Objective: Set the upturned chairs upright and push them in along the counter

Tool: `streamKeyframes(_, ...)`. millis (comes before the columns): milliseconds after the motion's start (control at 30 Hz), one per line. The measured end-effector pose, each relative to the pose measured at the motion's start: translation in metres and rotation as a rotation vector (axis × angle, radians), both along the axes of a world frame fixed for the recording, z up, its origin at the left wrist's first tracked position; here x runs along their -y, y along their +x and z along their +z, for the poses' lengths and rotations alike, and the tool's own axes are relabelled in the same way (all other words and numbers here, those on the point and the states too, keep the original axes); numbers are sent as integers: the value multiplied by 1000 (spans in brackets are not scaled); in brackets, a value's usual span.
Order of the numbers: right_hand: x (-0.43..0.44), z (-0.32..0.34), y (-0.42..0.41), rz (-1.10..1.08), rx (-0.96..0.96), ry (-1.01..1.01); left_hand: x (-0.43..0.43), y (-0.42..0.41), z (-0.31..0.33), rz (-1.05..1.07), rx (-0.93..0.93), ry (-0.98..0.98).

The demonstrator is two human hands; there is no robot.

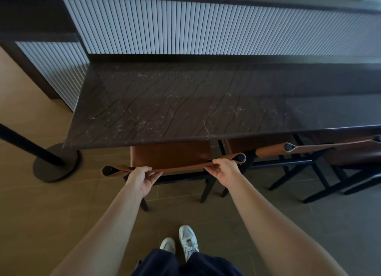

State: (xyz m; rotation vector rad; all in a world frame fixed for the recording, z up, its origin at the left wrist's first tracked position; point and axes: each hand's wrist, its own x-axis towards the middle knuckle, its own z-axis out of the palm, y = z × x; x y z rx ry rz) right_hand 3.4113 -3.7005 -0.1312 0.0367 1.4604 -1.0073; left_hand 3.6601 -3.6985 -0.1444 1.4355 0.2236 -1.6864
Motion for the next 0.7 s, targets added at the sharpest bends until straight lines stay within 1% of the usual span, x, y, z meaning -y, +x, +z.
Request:
streamKeyframes(267, 0, 3, 1, 7, -31, 1, -2, -2, 6, -20, 17, 5)
streamKeyframes(400, -7, 5, 3, -35, -43, -14, -3, -1, 9, -70, 35, 9)
streamKeyframes(500, -15, 8, 4, -40, -43, -29, -7, -1, 15, -197, 66, -16)
streamKeyframes(633, -25, 15, 3, -55, -35, -87, -13, 2, 24, -470, 116, -53)
streamKeyframes(700, -34, 18, 1, -72, -20, -122, -15, 1, 28, -565, 128, -81)
